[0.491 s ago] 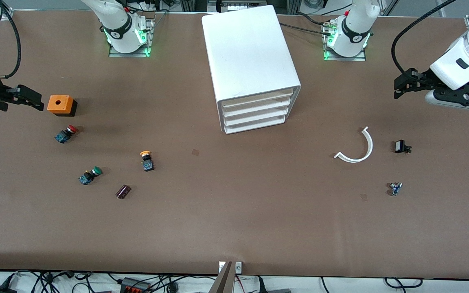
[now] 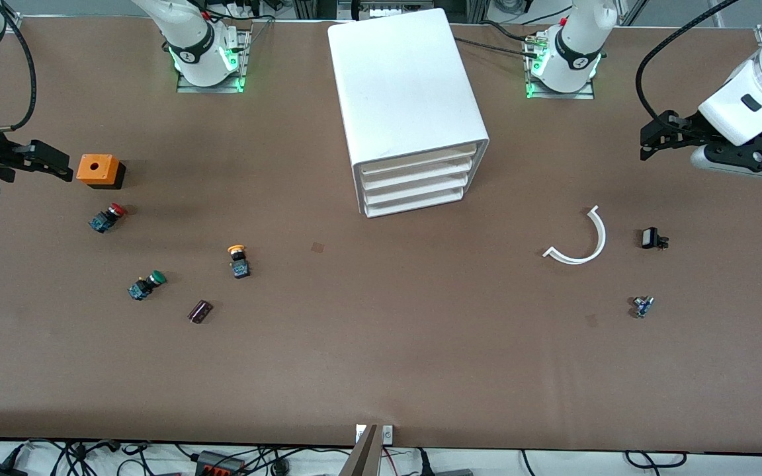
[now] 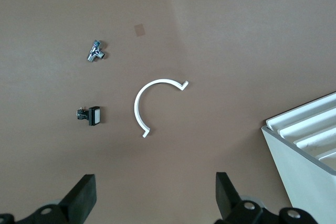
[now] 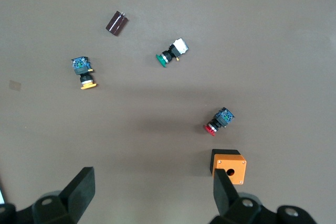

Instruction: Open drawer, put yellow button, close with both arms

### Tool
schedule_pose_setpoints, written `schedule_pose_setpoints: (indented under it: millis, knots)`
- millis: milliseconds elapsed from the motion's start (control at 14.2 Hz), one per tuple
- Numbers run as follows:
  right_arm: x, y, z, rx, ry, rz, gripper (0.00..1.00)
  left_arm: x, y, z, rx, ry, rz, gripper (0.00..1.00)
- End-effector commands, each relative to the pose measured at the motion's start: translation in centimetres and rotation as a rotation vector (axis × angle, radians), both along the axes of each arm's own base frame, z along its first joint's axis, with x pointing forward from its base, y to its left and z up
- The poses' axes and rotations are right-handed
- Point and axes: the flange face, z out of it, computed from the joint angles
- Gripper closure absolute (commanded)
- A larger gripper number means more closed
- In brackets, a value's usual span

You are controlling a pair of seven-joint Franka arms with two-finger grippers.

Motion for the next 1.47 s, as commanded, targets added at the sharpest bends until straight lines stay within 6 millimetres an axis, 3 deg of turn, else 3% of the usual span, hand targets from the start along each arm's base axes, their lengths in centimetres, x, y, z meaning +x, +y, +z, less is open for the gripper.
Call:
schedule_pose_setpoints:
  millis: [0, 211, 421, 632, 772, 1053, 1193, 1404]
  knots:
    - [0.2, 0.6, -0.2, 0.017, -0.009, 0.014, 0.0, 0.0, -0.5, 0.7, -0.015, 0.005, -0.003, 0.0]
    - [0.6, 2.2, -1.1, 0.02, 0.005, 0.034, 0.0, 0.0, -0.6, 0.0, -0.031, 0.038, -0.01, 0.0]
    - [1.2, 2.6, -1.3, 0.026, -0.009, 0.041, 0.0, -0.8, -1.8, -0.7, -0.169, 0.135, -0.008, 0.0]
    - [2.1, 3.0, -3.2, 0.026, 0.011, 0.049, 0.0, -2.0, -5.3, -2.0, -0.175, 0.242, -0.082, 0.0]
    - [2.9, 4.9, -5.2, 0.027, 0.041, 0.079, 0.0, -2.9, -8.2, -3.7, -0.197, 0.345, -0.136, 0.0]
    - [5.4, 8.6, -10.5, 0.039, 0.061, 0.136, 0.0, -3.0, -13.4, -11.5, -0.319, 0.656, -0.206, 0.0]
    - [6.6, 9.1, -14.3, 0.071, 0.083, 0.132, 0.0, -1.3, -14.5, -14.1, -0.437, 0.658, -0.199, 0.0]
    - [8.0, 11.8, -20.0, 0.084, 0.097, 0.161, 0.0, 1.7, -16.1, -20.3, -0.688, 0.593, -0.288, 0.0]
